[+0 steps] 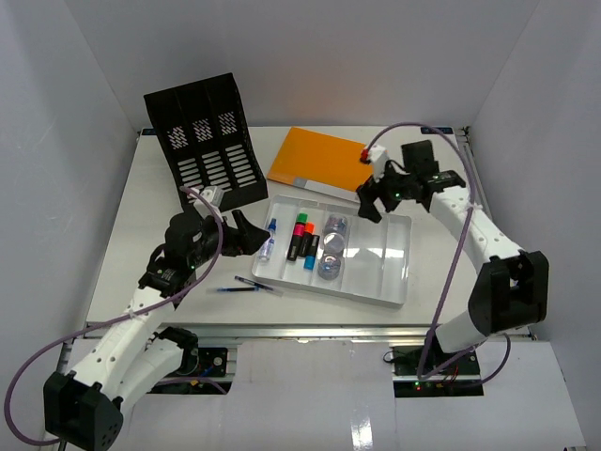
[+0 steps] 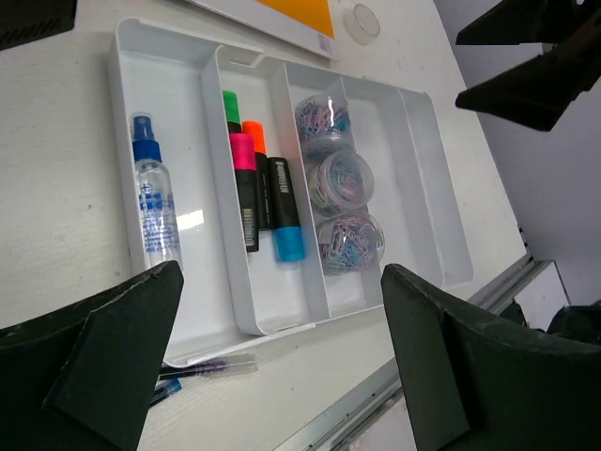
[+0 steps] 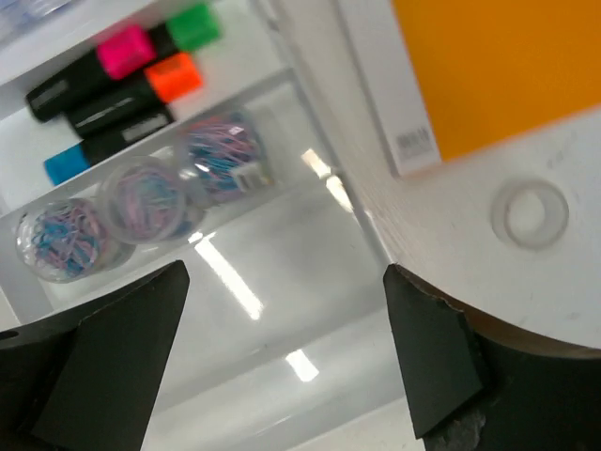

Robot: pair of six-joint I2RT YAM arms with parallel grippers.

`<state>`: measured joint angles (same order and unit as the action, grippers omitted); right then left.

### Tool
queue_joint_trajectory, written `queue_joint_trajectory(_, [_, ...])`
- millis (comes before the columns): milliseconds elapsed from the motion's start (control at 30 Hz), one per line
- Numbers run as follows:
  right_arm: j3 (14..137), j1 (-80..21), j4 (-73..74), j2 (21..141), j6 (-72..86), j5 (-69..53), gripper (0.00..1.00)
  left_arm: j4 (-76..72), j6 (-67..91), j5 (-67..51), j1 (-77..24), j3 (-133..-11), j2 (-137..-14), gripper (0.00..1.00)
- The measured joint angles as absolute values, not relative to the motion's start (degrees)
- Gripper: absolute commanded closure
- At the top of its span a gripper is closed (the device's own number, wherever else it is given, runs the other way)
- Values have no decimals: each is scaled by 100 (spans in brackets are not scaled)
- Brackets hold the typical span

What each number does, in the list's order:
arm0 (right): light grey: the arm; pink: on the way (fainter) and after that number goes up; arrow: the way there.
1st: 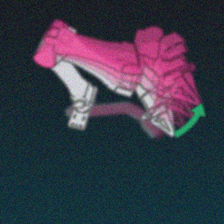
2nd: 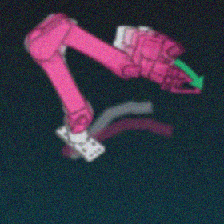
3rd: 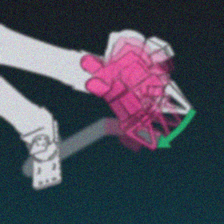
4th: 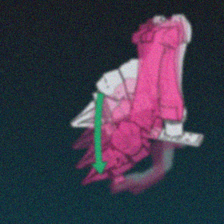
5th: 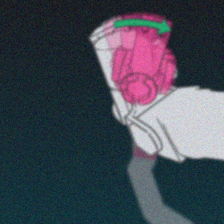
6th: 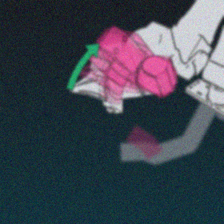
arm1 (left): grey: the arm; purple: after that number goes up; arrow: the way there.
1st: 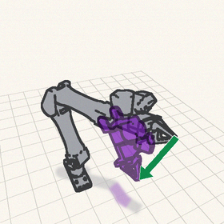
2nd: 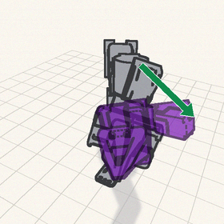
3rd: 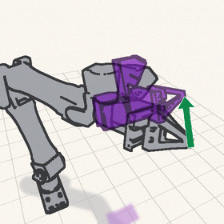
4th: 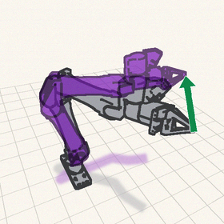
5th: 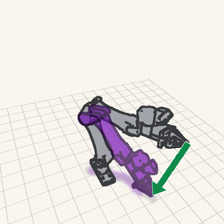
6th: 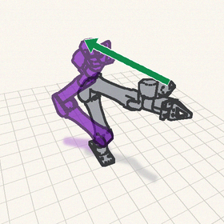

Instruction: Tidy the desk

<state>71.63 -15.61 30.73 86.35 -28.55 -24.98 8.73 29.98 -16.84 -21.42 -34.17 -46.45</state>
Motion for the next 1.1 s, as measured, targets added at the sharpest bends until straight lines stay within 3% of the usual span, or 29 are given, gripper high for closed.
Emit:
queue_joint_trajectory(133, [7524,-264,2828,9535,-2171,-2698,27,1343,3085,-1483,-2125,-3422,-4061,2])
queue_joint_trajectory(533, [9517,-145,3075,11385,-1019,-1468,54,1841,3204,-1312,-2115,-2893,-3061,3])
queue_joint_trajectory(733, [10705,-148,3148,12384,-754,-1191,55,1924,3237,-1227,-2115,-2862,-2917,2])
queue_joint_trajectory(1000, [10749,-158,3450,12879,-648,-921,56,1893,3281,-1107,-2115,-2843,-2736,2])
queue_joint_trajectory(1100, [10746,-165,3463,12886,-641,-875,62,1886,3297,-1085,-2115,-2842,-2729,2])
